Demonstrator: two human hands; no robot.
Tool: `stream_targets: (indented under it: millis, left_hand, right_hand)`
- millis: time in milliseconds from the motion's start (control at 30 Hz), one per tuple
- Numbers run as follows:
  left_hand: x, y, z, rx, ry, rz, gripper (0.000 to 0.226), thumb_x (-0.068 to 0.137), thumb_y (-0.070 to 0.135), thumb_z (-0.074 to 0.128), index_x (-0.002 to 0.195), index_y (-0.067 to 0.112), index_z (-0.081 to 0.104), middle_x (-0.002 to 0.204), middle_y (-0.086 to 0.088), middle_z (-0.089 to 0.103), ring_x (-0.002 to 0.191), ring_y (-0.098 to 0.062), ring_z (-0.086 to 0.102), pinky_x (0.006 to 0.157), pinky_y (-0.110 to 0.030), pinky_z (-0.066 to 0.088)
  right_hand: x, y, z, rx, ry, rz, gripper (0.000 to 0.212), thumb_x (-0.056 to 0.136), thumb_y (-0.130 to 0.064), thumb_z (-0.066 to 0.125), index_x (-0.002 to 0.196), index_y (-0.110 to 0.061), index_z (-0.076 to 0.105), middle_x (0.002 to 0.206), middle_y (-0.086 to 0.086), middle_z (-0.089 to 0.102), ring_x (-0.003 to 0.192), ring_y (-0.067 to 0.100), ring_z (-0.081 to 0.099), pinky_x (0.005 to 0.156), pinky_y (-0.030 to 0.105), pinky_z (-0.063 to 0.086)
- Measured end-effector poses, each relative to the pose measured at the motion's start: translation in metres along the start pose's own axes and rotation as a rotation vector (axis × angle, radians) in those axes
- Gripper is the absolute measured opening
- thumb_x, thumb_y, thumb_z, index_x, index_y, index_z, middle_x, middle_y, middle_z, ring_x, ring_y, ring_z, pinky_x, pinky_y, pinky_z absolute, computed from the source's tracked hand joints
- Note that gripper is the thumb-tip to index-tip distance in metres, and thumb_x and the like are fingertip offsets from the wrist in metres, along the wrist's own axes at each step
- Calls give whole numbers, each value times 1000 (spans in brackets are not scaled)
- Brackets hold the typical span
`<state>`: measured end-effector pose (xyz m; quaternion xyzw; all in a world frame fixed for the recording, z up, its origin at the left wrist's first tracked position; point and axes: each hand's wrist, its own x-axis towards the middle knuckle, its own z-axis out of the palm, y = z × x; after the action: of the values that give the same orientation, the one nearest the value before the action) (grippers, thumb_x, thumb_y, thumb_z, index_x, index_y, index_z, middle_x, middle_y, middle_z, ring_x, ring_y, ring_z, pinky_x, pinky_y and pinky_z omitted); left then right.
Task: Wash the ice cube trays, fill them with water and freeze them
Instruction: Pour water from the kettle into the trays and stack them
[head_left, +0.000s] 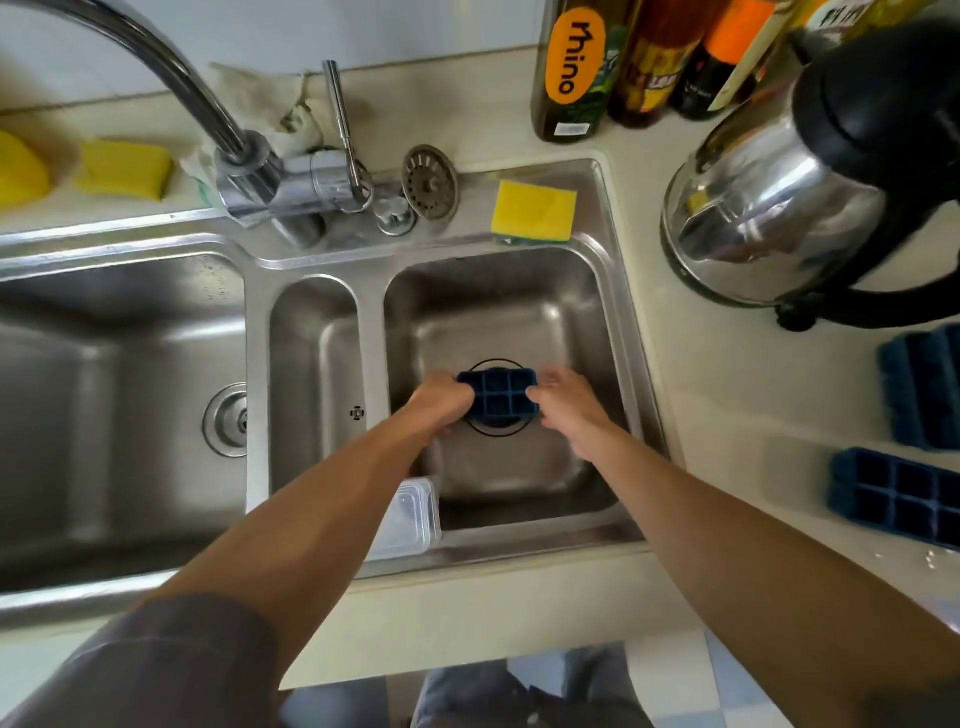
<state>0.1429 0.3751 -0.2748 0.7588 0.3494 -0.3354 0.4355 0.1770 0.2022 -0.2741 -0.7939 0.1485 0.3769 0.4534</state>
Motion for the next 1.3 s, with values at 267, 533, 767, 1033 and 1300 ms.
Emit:
stream_targets:
  millis: [267, 533, 767, 1033, 1300]
  left_hand:
    - [-7, -1, 7, 6, 60, 29, 21, 96, 22, 55, 109, 8, 63, 87, -6, 65, 74, -19, 61, 55, -27, 47]
    - [-65, 40, 23, -513, 170, 177, 15, 104, 18, 53, 103, 11, 66, 95, -8, 73, 84, -18, 70, 70, -30, 58]
    - [-127, 100, 52, -591, 146, 369, 23, 105, 13, 50, 91, 7, 67, 81, -9, 71, 74, -20, 68, 72, -33, 56]
    - [-154, 134, 61, -399, 48, 434, 20, 104, 16, 52, 97, 6, 67, 84, -8, 74, 72, -17, 69, 64, -25, 55]
    - [-154, 129, 43, -350, 0, 437, 23, 106, 13, 50, 103, -3, 66, 81, -8, 72, 70, -17, 66, 66, -28, 52]
  right_hand:
    - [-11, 4, -12, -100, 15, -81, 33, 98, -22, 61, 128, -8, 61, 126, 9, 66, 99, 18, 62, 76, 31, 52]
    - [-97, -36, -88, 3, 182, -441, 43, 100, -47, 59, 130, -16, 61, 123, -4, 68, 106, 9, 64, 92, 27, 50]
    - [-173, -73, -190, 258, 514, -809, 19, 96, -42, 63, 104, -25, 66, 96, -11, 69, 92, 4, 66, 77, 15, 51]
    - [-140, -79, -260, 227, 835, -702, 39, 93, -49, 63, 114, -16, 58, 109, 1, 61, 96, 5, 59, 80, 19, 47]
    - [-98, -67, -257, 351, 646, -521, 57, 96, -60, 55, 64, -14, 64, 56, -2, 61, 55, 15, 57, 63, 38, 52]
